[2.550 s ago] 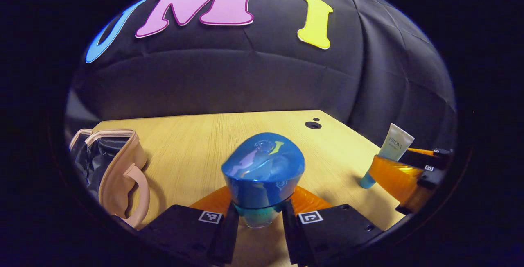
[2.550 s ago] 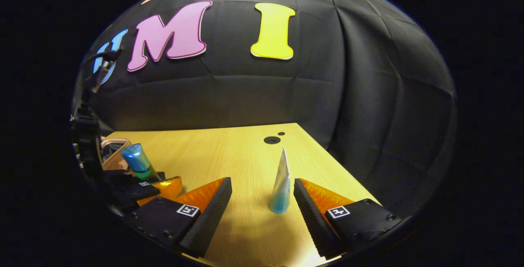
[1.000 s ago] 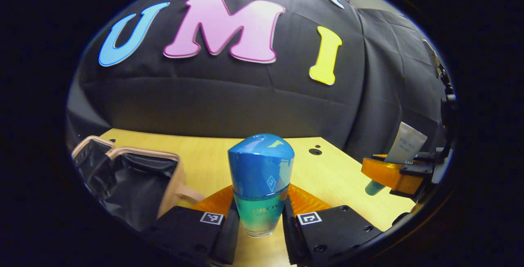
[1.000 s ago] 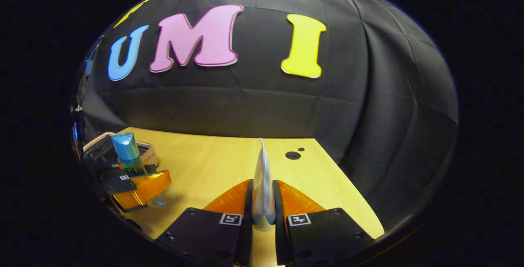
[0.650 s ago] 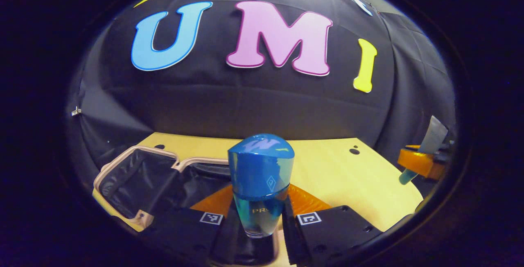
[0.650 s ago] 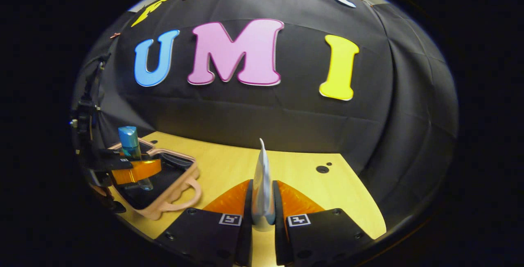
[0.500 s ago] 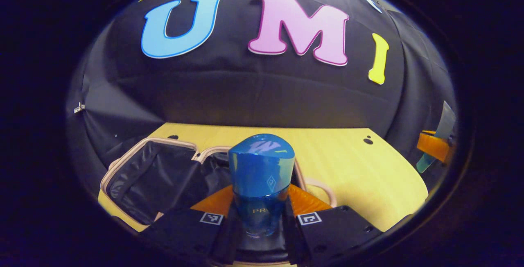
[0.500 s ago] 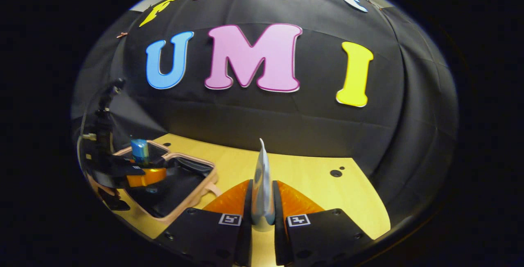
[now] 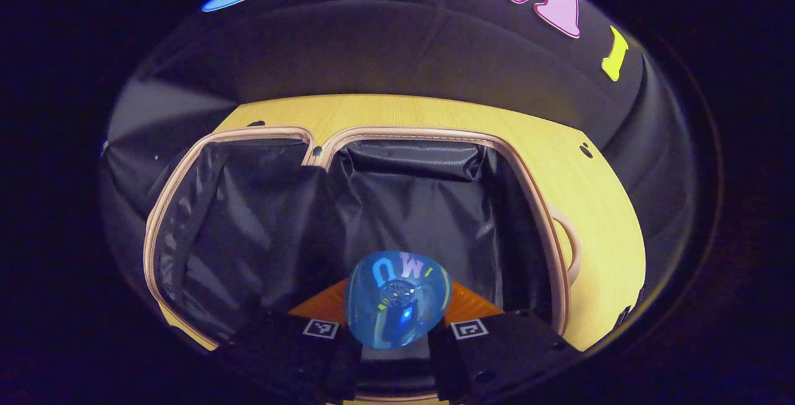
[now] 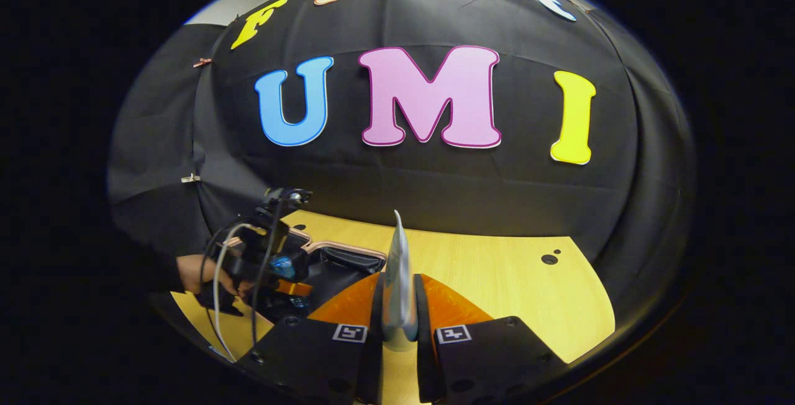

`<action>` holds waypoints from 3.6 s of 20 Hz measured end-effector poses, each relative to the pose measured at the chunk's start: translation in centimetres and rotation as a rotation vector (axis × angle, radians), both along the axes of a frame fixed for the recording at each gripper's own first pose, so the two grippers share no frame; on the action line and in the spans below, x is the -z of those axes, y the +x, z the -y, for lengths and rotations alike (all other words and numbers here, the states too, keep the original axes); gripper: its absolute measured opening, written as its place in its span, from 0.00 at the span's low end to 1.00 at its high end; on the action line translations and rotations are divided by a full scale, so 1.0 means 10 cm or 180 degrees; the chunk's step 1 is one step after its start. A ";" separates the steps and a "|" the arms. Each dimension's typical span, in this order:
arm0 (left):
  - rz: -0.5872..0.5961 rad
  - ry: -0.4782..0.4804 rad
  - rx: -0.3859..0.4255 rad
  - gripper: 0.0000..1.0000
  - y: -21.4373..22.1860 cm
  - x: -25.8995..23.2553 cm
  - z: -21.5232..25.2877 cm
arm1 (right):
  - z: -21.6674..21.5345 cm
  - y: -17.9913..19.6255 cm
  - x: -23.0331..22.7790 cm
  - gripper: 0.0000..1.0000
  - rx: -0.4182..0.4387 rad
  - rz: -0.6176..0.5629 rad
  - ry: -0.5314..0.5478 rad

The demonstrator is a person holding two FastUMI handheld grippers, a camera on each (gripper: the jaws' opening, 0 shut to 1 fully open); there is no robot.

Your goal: First open the suitcase, pack the skin care products into it, and then close the suitcase.

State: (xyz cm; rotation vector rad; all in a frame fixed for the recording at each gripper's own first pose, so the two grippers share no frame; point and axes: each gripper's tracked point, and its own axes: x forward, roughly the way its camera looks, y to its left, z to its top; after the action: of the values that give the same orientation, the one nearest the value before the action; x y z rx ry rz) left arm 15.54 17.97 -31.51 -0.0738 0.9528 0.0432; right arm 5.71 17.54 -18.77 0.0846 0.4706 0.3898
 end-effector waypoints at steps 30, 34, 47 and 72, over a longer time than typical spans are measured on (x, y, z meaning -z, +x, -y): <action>0.1281 0.0234 -0.0933 0.74 -0.88 -1.79 -1.07 | -1.60 0.48 1.53 0.25 -0.0412 -0.1574 -0.0082; 0.1438 0.0197 -0.1181 0.75 -1.28 -1.86 -1.17 | -1.83 0.30 2.09 0.25 -0.0532 -0.2178 -0.0282; 0.1464 0.0187 -0.1466 0.76 -1.71 -1.85 -1.26 | -1.95 0.28 2.41 0.44 -0.0176 -0.2424 -0.0643; 0.0734 -0.2089 -0.2654 0.54 -0.44 0.25 -3.83 | -0.40 -0.62 0.73 0.97 -0.0155 -0.1157 -0.0717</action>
State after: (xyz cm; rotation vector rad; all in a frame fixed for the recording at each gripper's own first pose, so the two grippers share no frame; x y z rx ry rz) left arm 11.09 56.31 -34.01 -1.0585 0.6187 0.4798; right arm -0.52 21.59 -26.12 -0.0765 0.8735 0.3677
